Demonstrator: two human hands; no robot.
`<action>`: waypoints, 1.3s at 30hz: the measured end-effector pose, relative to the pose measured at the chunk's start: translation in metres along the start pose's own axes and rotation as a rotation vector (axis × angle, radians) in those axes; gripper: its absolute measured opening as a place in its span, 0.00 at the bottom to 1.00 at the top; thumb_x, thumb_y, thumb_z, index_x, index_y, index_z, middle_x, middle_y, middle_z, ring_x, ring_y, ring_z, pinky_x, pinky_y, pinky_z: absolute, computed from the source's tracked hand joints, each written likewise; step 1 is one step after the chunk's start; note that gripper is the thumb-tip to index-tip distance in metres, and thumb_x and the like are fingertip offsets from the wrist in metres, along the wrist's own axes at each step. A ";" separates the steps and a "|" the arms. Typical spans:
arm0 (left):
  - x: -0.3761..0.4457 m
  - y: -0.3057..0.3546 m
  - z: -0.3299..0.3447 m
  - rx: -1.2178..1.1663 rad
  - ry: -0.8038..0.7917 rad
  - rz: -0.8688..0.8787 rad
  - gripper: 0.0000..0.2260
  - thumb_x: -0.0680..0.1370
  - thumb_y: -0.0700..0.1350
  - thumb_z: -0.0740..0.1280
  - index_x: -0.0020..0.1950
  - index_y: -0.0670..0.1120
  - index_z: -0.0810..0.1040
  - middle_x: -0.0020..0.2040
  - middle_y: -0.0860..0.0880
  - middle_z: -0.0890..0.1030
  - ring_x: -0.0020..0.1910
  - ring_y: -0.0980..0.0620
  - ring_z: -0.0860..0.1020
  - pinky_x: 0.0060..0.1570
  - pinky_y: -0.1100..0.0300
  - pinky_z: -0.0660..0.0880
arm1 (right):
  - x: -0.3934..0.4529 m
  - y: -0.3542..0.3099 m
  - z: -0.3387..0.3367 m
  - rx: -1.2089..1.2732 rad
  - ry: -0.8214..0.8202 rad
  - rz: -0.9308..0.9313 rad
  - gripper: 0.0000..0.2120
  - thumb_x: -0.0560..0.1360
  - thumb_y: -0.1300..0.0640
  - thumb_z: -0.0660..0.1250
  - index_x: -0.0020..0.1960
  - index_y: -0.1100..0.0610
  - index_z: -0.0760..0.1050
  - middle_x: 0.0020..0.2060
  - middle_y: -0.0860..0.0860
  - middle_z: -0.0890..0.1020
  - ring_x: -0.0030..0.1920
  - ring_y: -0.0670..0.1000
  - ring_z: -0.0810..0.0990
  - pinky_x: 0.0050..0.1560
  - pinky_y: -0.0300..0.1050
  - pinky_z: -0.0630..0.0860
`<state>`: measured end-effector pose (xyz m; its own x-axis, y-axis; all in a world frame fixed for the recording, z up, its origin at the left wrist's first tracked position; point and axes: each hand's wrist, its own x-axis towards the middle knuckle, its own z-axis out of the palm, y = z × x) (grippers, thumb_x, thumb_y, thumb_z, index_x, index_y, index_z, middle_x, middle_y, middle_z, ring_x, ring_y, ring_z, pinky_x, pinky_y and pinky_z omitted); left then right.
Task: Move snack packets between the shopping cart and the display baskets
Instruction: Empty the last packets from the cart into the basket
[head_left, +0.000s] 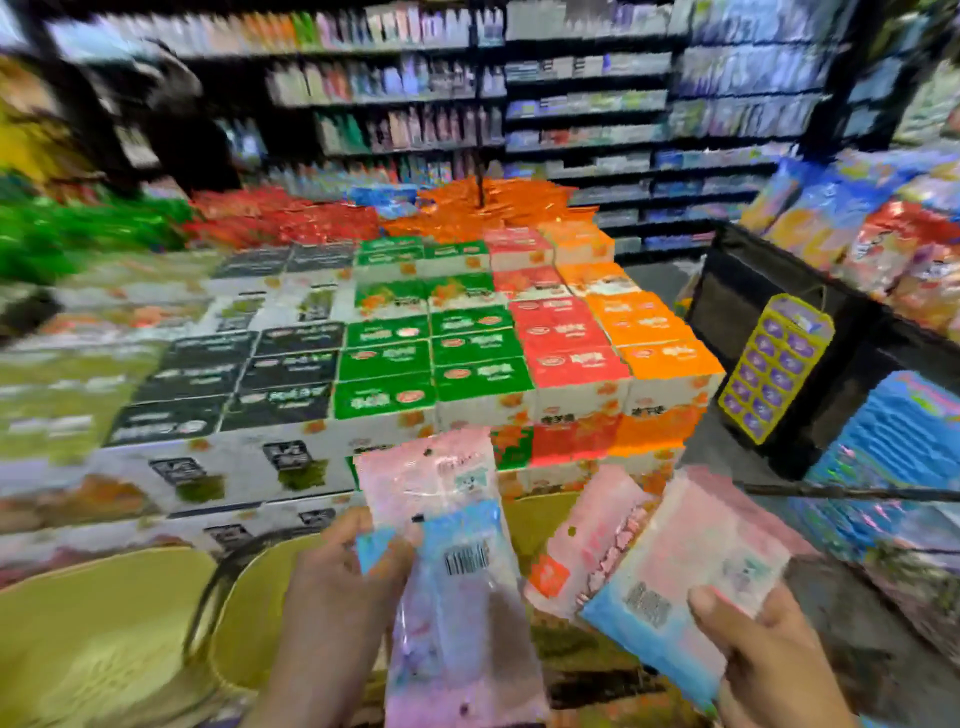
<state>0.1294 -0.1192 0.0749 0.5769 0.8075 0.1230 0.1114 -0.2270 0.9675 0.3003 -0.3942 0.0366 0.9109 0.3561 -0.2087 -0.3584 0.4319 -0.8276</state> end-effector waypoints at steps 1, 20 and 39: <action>0.000 -0.005 -0.018 -0.044 0.053 -0.021 0.17 0.65 0.62 0.72 0.47 0.54 0.85 0.35 0.49 0.86 0.29 0.56 0.78 0.31 0.63 0.74 | 0.002 0.005 0.017 -0.037 -0.047 0.019 0.31 0.66 0.70 0.70 0.69 0.58 0.80 0.60 0.62 0.86 0.56 0.63 0.87 0.53 0.62 0.84; -0.045 -0.096 -0.307 -0.123 0.885 -0.257 0.30 0.70 0.62 0.75 0.44 0.34 0.73 0.32 0.34 0.71 0.32 0.49 0.68 0.27 0.43 0.71 | -0.031 0.161 0.324 -0.194 -0.690 0.363 0.32 0.62 0.74 0.73 0.67 0.65 0.77 0.57 0.66 0.86 0.56 0.69 0.86 0.56 0.71 0.81; 0.110 -0.235 -0.337 -0.441 0.380 -0.883 0.12 0.80 0.31 0.65 0.62 0.33 0.79 0.57 0.33 0.83 0.52 0.38 0.83 0.51 0.36 0.82 | -0.070 0.282 0.412 -0.341 -0.333 0.165 0.24 0.74 0.73 0.73 0.65 0.53 0.78 0.58 0.54 0.88 0.55 0.59 0.88 0.48 0.59 0.86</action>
<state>-0.1057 0.2063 -0.0648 0.1349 0.7241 -0.6764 0.0198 0.6805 0.7325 0.0510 0.0436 0.0329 0.7133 0.6656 -0.2195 -0.3540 0.0718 -0.9325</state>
